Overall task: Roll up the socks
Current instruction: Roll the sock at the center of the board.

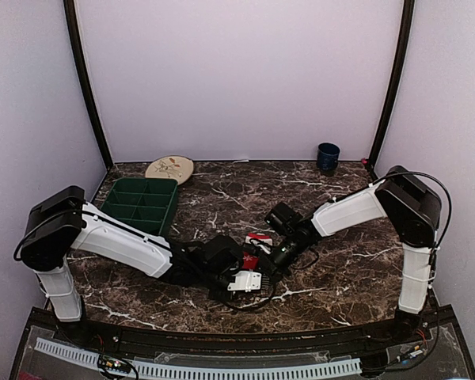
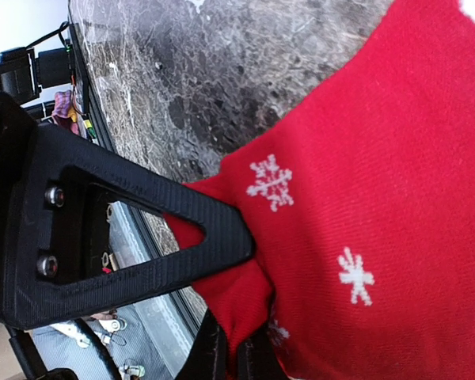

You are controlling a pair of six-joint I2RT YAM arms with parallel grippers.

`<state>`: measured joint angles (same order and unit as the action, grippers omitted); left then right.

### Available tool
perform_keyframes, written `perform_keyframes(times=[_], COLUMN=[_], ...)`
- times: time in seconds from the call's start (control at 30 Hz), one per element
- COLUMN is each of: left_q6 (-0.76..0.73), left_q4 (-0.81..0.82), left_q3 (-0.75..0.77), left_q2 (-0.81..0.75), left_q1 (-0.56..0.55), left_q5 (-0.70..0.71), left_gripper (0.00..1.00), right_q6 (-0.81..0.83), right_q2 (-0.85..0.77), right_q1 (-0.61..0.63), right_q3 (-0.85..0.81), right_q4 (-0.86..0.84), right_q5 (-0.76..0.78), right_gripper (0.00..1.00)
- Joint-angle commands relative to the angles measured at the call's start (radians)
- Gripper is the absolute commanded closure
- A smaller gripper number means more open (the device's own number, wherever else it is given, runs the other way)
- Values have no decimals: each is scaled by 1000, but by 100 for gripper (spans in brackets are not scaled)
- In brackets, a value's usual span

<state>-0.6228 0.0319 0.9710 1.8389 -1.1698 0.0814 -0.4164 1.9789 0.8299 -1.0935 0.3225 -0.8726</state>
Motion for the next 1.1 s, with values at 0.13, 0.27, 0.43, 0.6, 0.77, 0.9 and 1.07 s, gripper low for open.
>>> perform_keyframes(times=[0.13,0.27,0.43,0.6,0.77,0.9,1.07], left_q6=[23,50,64,70,77,85,97], left_q4=[-169,-265,-374,-478,-558,-591,-653], left_q3=[52,88,154,255,337,375,437], left_q2=[2,9,43,94,148,180,225], left_q1=[8,41,77,115,144,161,186], left_q5=[-136,-222,-309,-413,-487,-537,-596], left_gripper=[100,100,100,100,100,100,100], right_q6=[11,-4,-10,-8,-12,-29,4], right_q2=[-51,-93,-141,-198,-278,-357,-472], right_q1=[-24,-38,-51,-63,-64,-65,-64], right_q3=[29,68,96,147,224,291,343], right_q4=[5,-19,-24,-22,-31,-74,-73], right_q5=[11,13,28,90,219,316,474], right_gripper=[80,67,62,59,58,58,58])
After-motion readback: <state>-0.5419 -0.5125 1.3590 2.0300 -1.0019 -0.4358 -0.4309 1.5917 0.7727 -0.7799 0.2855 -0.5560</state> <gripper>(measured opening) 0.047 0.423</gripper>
